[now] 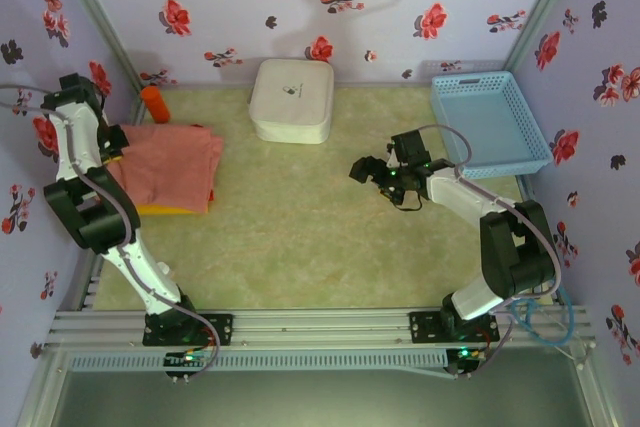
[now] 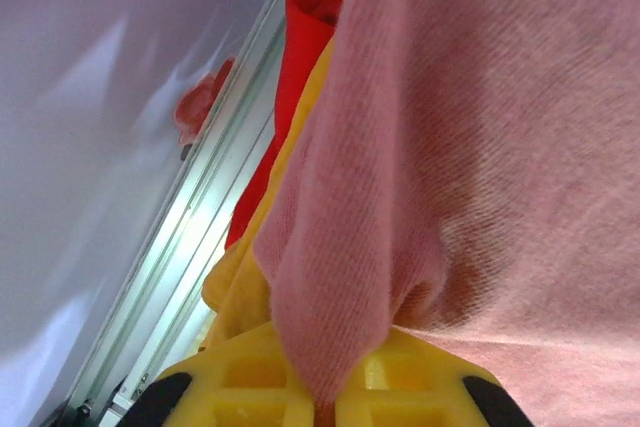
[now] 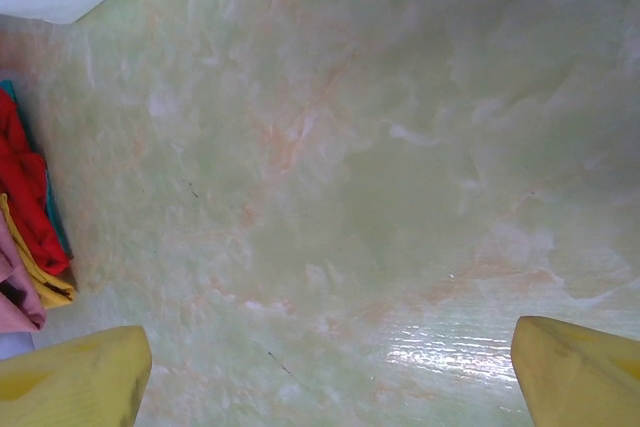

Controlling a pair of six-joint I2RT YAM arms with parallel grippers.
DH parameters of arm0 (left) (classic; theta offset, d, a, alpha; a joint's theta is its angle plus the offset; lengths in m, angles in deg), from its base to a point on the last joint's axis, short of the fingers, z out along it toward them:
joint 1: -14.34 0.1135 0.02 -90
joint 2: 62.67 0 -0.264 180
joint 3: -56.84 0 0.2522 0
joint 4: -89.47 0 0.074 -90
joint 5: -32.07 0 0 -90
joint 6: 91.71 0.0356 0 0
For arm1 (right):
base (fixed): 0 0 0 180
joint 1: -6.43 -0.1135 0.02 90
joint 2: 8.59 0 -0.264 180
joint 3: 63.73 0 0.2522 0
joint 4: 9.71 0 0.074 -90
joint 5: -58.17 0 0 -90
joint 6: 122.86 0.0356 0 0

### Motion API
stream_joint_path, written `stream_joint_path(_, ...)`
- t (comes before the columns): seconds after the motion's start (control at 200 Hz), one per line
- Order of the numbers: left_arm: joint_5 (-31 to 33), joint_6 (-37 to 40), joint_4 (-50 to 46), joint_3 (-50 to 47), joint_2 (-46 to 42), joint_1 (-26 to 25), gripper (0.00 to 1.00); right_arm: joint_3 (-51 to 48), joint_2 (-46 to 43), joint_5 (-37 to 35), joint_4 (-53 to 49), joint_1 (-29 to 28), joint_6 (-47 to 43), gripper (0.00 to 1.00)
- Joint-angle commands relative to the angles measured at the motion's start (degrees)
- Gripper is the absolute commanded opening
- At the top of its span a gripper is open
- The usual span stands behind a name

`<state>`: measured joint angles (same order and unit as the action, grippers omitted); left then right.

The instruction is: Fold and stack the t-shirts

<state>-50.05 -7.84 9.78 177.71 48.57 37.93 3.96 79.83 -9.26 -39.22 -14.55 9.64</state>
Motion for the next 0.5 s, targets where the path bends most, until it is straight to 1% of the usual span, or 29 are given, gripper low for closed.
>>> stream_joint_path(0.0,-0.3,-2.1,0.7,-0.6,-2.2,1.2,0.0,-0.8,0.1,1.0,0.4,0.3,0.0,0.93)
stream_joint_path(0.22,-0.9,-3.6,-2.5,4.9,2.3,1.2,0.0,-1.9,-0.8,0.7,0.5,0.3,-0.1,0.93)
stream_joint_path(0.255,-0.8,-3.7,-2.5,5.2,2.4,1.2,0.08,-2.0,-1.0,0.7,0.5,0.3,-0.1,0.93)
stream_joint_path(0.275,-0.8,-3.8,-2.4,5.2,2.4,1.2,0.15,-2.1,-1.1,0.6,0.5,0.3,-0.1,0.93)
stream_joint_path(0.31,-0.9,-4.1,-2.3,4.9,2.1,1.2,0.23,-2.3,-1.2,0.6,0.5,0.3,-0.1,0.93)
stream_joint_path(0.35,-1.1,-4.5,-2.2,4.6,1.3,1.2,0.31,-2.4,-1.3,0.6,0.5,0.3,-0.1,0.93)
stream_joint_path(0.425,-1.8,-4.9,-1.9,4.0,-0.6,1.1,0.4,-2.4,-1.4,0.6,0.5,0.2,0.0,0.93)
stream_joint_path(0.495,-3.9,-4.6,-1.9,3.9,-2.5,0.7,0.45,-2.5,-1.5,0.7,0.5,0.3,0.1,0.93)
